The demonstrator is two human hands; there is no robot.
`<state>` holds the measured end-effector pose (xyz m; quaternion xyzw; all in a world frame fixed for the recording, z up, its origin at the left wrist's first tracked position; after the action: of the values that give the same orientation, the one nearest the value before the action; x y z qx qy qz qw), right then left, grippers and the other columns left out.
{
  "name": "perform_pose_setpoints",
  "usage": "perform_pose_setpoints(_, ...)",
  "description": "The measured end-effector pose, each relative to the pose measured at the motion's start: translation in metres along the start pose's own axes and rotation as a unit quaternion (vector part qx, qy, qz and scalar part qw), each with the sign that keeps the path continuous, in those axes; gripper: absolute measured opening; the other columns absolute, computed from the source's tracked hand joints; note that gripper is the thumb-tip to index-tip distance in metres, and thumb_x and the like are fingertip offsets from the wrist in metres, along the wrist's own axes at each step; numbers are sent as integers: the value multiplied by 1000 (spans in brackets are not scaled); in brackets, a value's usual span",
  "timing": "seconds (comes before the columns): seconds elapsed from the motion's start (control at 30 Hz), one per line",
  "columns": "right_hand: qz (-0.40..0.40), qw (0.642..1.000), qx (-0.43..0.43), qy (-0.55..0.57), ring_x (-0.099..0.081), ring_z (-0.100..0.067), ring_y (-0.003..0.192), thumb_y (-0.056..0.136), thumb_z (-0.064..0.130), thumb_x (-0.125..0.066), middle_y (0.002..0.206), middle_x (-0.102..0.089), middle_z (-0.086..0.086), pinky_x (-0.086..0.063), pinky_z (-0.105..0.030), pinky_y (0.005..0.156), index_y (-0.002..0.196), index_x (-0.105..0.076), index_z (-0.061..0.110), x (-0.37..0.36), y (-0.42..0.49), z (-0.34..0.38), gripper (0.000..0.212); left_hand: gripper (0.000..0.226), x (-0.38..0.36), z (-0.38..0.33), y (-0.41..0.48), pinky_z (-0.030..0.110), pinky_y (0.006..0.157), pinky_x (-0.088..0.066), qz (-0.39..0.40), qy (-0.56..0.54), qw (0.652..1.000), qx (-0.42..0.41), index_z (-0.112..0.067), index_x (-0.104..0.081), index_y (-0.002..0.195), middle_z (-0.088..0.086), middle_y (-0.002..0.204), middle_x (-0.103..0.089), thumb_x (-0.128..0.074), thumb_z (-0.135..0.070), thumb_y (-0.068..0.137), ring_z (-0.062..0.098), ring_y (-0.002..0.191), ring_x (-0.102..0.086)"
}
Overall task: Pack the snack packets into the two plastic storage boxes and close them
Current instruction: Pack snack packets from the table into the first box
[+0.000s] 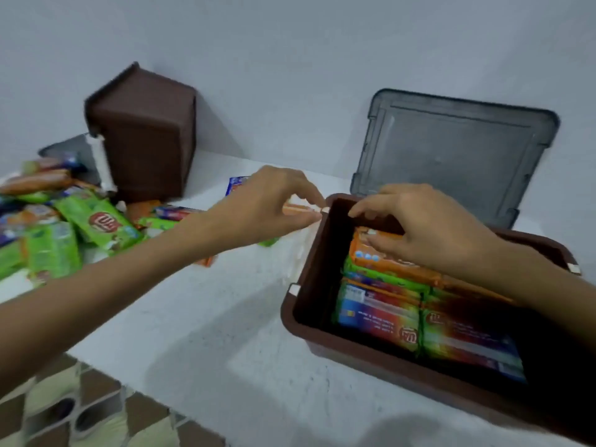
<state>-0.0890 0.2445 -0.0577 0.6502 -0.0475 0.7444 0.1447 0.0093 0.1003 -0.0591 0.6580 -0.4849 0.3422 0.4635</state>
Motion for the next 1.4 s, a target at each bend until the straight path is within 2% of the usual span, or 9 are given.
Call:
perform_pose_setpoints(0.23,6,995,88,41,-53,-24,106,87,31,-58,111,-58,-6,-42,-33,83,125,-56,29,-36,101,63,38,28,47,125,-66,13,75,-39,-41,53,973,222,-9,-68,108,6,97,-66,-69,-17,82,22,93,-63)
perform_pose_setpoints(0.4,53,989,128,57,-49,-28,115,84,28,-61,121,-52,-11,-43,-31,89,129,-51,22,-92,164,102,46,50,25,194,-122,24,91,-34,55,60,920,384,-6,-52,127,13,126,-55,-64,-30,85,27,118,-49)
perform_pose_setpoints(0.57,143,981,115,65,-47,-33,119,87,41,-59,128,-46,-19,-41,-36,95,142,-34,21,-136,219,126,64,74,14,246,-164,41,110,-27,20,73,898,433,-12,-35,139,15,143,-29,-63,-48,80,32,133,-26)
perform_pose_setpoints(0.7,200,974,90,65,-44,-35,122,90,53,-45,134,-43,-21,-38,-36,99,146,-24,24,-170,249,136,67,77,14,274,-189,47,114,-22,90,180,897,394,-26,-23,146,10,152,-17,-50,-59,82,31,140,-14)
perform_pose_setpoints(0.83,216,970,71,86,-48,-35,118,92,57,-31,131,-46,-21,-40,-36,95,147,-17,32,-193,255,142,62,94,11,288,-196,49,113,-19,173,275,881,344,-34,-9,148,10,154,-8,-58,-64,73,32,140,-9)
perform_pose_setpoints(1.0,221,962,69,144,-47,-31,121,97,42,-35,136,-46,-17,-39,-34,98,144,-25,34,-186,256,137,49,95,32,297,-180,52,116,-11,222,298,885,280,-34,-14,147,4,156,-8,-71,-44,71,26,145,0)
perform_pose_setpoints(1.1,266,936,59,223,-49,-22,114,95,31,-49,138,-45,-10,-42,-30,91,138,-36,36,-178,256,129,45,90,38,300,-175,47,114,-17,217,287,899,249,-34,-29,142,4,152,-22,-78,-33,68,24,145,-9)
perform_pose_setpoints(1.2,336,902,47,268,-50,-22,113,90,24,-59,132,-45,-11,-46,-31,90,132,-41,39,-174,255,121,48,84,41,299,-172,43,110,-23,220,293,905,214,-36,-40,136,2,142,-36,-80,-42,62,24,135,-30)
perform_pose_setpoints(1.4,323,912,65,244,-47,-19,119,88,41,-55,139,-42,-5,-43,-31,97,142,-29,41,-174,254,129,59,78,40,296,-165,33,107,-32,253,247,916,190,-26,-46,133,0,139,-45,-81,-37,64,21,129,-41)
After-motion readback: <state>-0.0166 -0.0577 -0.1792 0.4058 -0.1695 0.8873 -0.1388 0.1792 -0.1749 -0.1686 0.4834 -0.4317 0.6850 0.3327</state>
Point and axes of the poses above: each hand's wrist, its own y-axis towards the middle knuckle, its own x-axis out of the back of the hand, z = x × y, the point moved 4 cm from there along y, towards the middle knuckle
